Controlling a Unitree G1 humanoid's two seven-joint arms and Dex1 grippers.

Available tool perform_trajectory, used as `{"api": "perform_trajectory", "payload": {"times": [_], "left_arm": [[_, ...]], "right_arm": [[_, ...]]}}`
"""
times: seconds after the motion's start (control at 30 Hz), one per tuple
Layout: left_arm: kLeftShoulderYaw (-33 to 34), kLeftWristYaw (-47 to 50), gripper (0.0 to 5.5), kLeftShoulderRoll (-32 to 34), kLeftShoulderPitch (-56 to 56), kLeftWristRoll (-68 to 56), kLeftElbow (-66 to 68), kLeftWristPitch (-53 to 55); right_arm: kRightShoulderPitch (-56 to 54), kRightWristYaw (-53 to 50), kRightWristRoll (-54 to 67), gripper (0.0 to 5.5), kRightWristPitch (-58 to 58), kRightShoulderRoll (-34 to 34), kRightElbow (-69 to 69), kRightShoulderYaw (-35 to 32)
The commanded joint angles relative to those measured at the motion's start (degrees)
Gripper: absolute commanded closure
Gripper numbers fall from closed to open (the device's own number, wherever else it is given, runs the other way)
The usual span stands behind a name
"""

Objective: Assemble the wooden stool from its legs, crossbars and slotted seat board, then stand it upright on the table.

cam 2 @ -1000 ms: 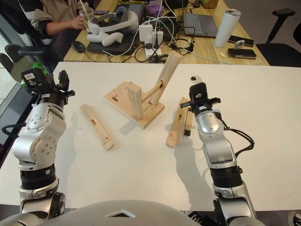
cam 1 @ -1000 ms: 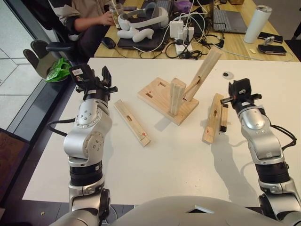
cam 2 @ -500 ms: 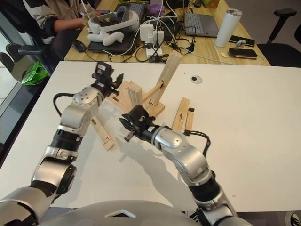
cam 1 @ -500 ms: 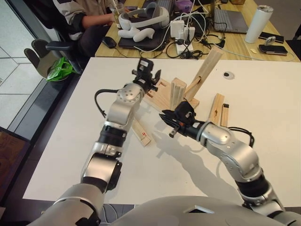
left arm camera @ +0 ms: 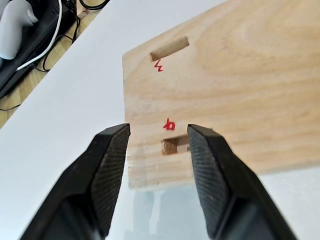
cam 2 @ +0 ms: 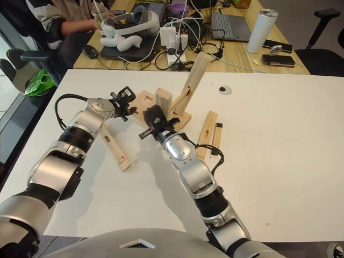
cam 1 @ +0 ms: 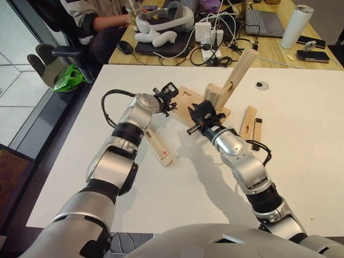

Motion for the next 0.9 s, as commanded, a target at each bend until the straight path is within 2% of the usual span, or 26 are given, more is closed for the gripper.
{"api": "perform_trajectory", "payload": {"times": [0.03,0.23,0.33,0.4,0.43,0.57,0.7,0.9], "left_arm": [[2.0,-4.6,3.34,2.0,7.6,-2.8,-16.3,9.7],[3.0,-8.5,3.34,3.5,17.5,-7.2,-42.0,24.2],[8.1,-10.0,3.34,2.2,19.1,-14.3,-52.8,33.1],[12.6,-10.5,3.34,0.7,20.4,-20.3,-60.1,38.6],[14.8,-9.4,3.34,-0.4,20.5,-22.3,-62.2,40.9],[20.7,-2.0,3.34,-5.1,19.3,-25.0,-63.7,44.3],[22.1,4.0,3.34,-7.6,17.1,-25.2,-61.6,44.2],[22.8,7.1,3.39,-7.0,17.6,-26.7,-62.2,44.6]], "right_arm": [[-0.4,-3.0,-3.2,4.81,1.4,-2.7,-0.6,-6.9],[0.0,-6.4,-7.9,4.81,1.5,-6.9,1.7,-13.9],[0.0,-9.7,-10.0,4.81,0.4,-9.0,4.1,-19.1],[-0.8,-11.2,-11.4,4.81,-1.4,-9.9,6.0,-20.3],[-1.6,-10.8,-10.9,4.81,-2.1,-9.2,6.7,-20.3],[-3.3,-2.0,1.0,4.81,4.8,2.0,7.7,-17.0],[-4.6,-7.0,5.4,4.81,12.2,12.6,13.7,-20.3],[-5.6,-11.9,3.5,3.92,13.6,11.4,14.7,-20.6]]}}
